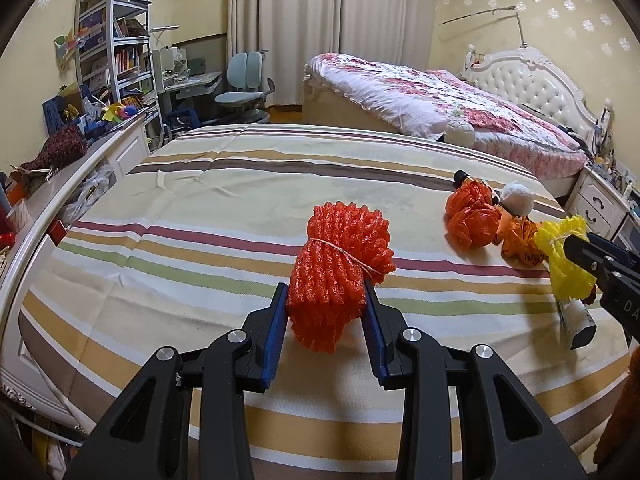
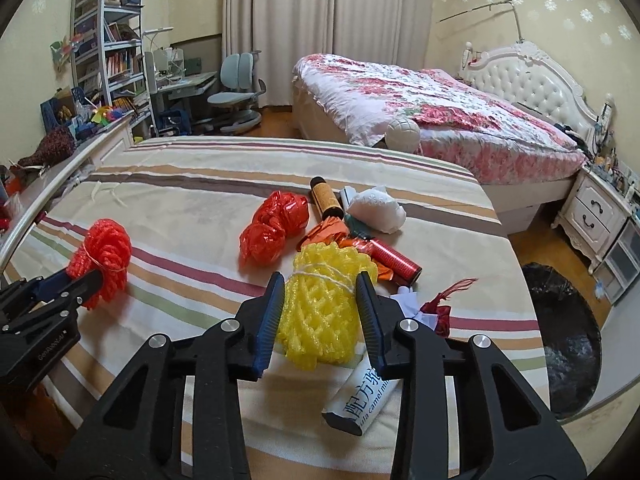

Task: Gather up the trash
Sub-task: 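Grasp the yellow foam mesh net with the right tool while the left tool holds the orange net, then carry both held nets over the black trash bin with both tools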

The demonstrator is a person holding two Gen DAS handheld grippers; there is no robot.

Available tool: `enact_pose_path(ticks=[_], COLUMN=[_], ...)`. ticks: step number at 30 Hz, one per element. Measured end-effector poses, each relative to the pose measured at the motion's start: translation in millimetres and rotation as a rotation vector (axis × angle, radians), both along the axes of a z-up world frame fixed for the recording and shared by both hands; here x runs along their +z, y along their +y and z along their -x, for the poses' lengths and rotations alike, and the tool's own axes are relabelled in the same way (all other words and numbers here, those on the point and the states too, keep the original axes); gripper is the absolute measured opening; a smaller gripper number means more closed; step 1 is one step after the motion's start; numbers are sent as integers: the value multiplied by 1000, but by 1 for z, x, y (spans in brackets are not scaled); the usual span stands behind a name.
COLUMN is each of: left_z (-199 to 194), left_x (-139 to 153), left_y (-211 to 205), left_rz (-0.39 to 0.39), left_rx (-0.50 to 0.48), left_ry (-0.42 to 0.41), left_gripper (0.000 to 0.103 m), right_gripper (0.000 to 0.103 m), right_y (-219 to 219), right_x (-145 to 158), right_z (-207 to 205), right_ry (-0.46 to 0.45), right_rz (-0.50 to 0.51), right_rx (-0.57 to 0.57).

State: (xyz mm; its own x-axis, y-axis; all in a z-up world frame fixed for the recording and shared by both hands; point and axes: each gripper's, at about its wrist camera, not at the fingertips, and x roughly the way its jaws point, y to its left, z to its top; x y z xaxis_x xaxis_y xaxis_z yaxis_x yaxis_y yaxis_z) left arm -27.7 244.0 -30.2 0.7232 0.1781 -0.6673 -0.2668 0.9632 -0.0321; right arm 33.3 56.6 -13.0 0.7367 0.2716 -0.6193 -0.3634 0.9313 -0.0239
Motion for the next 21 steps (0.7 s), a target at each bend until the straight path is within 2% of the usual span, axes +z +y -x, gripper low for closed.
enact_pose_path(ticks=[10,21], left_z=[-4,-15], left_x=[8,16], left_y=[-17,-47], left_rz=[1,3], left_rx=[-36,-105], left_ry=[-21,-38], left_gripper=[36,36], right_gripper=[36,36], right_y=[-42,-91], right_x=[30,26], right_z=[6,-4], right_ry=[-33,-30], right_rz=[-101,-112], right_rx=[-40,-154])
